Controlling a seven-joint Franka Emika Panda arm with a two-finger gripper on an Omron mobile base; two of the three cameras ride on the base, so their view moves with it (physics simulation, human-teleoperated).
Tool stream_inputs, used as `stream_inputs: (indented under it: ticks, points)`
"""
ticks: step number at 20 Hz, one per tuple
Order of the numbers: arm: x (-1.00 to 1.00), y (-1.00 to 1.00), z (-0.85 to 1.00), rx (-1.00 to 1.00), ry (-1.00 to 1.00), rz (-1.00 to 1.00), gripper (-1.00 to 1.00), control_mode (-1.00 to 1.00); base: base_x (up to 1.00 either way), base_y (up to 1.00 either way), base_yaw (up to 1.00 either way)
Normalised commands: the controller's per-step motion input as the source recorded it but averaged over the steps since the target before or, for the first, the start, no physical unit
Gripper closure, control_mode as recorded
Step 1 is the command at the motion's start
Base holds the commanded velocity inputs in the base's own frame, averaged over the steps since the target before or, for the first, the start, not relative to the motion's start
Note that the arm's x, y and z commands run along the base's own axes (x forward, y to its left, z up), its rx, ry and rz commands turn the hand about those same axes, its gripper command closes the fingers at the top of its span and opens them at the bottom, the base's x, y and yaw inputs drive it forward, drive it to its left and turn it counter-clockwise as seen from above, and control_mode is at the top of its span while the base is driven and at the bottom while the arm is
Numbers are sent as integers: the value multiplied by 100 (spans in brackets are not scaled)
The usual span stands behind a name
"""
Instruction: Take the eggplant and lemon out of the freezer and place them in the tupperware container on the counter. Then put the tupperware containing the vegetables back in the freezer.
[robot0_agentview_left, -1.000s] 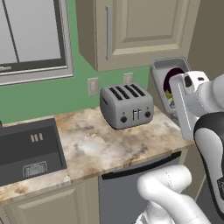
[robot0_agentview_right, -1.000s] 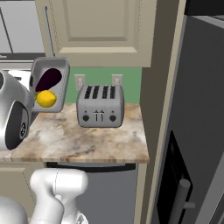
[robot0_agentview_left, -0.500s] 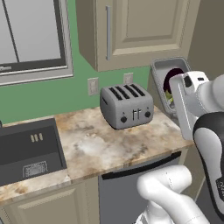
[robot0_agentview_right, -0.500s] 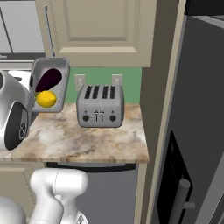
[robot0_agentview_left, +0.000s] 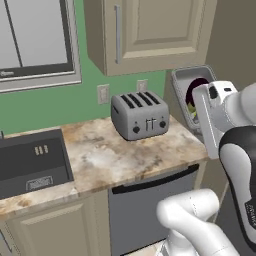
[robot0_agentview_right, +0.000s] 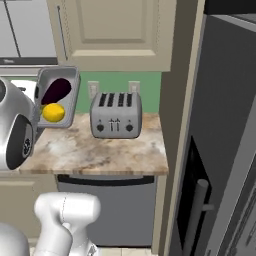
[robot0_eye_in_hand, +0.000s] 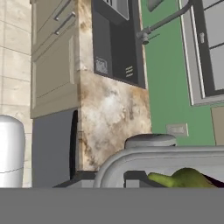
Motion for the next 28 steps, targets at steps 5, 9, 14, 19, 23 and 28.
stream_inputs:
  ticks: [5,9,14,19,23,28]
  points:
    - [0,0,0,0,0,0,100,100,-100,0,0]
    - [0,0,0,0,0,0,100,100,-100,0,0]
    - [0,0,0,0,0,0,100,100,-83,-1,0]
    - [0,0,0,0,0,0,100,100,-75,-4,0]
    - [0,0,0,0,0,0,100,100,-72,-11,0]
    - [0,0,0,0,0,0,100,100,-18,-47,1]
